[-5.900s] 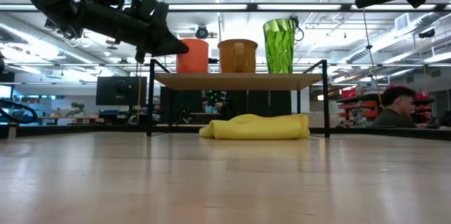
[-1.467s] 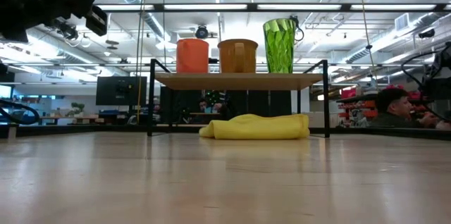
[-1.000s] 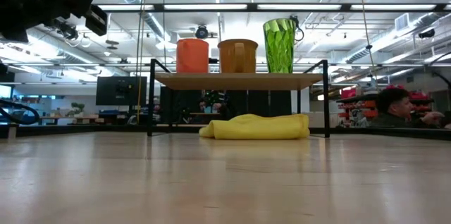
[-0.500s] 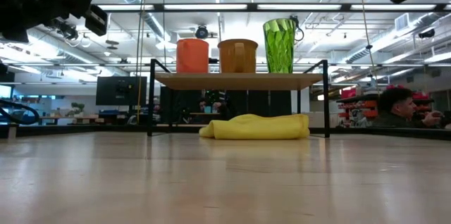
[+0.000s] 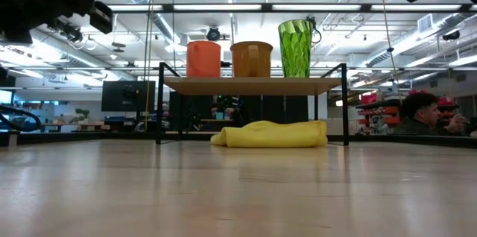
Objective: Stack small to large cups/mugs on shelf
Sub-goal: Return to Home Position
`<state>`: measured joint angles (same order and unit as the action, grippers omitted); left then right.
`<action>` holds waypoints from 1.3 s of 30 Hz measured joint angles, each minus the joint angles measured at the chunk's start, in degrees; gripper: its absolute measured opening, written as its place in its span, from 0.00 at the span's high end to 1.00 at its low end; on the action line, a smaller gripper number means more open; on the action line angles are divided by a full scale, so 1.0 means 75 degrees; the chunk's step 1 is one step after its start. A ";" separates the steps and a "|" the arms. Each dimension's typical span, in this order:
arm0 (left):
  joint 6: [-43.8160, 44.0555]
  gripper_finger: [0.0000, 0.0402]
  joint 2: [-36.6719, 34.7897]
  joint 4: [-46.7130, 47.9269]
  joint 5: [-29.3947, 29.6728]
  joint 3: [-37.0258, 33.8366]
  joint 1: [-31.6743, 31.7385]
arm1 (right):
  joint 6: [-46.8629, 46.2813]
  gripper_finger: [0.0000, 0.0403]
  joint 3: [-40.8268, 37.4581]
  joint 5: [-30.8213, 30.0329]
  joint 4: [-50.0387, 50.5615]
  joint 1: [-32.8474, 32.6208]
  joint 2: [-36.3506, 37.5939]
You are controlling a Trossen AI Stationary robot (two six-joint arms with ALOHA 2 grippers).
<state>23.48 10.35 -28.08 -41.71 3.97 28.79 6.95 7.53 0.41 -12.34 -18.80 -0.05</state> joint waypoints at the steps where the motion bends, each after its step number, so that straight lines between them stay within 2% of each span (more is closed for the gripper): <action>1: 0.0036 0.90 0.0000 -0.0066 -0.0122 0.0000 0.0089 | -0.0055 0.97 0.0000 0.0078 0.0014 0.0078 0.0000; 8: 0.0388 0.92 0.0000 -0.0183 -0.0619 0.0003 0.0762 | -0.0307 0.97 0.0000 0.0297 0.0286 0.0415 0.0000; 14: 0.0406 0.92 0.0000 -0.0190 -0.0737 0.0003 0.1054 | -0.0328 0.97 0.0003 0.0417 0.0274 0.0451 0.0000; 21: 0.1047 0.90 0.0000 -0.1488 -0.1351 0.0009 0.1111 | -0.0323 0.97 0.0003 0.0419 0.0271 0.0450 0.0000; 31: 0.0987 0.93 0.0000 -0.1531 -0.1346 0.0015 0.1131 | -0.0323 0.97 0.0003 0.0419 0.0266 0.0450 0.0000; 39: 0.1135 0.90 -0.0104 -0.1468 -0.1363 0.0012 0.1565 | -0.0331 0.97 0.0003 0.0640 0.0267 0.0447 0.0000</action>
<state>31.99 9.57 -39.09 -51.93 4.05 40.52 4.47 7.55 5.21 -10.34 -15.44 -0.05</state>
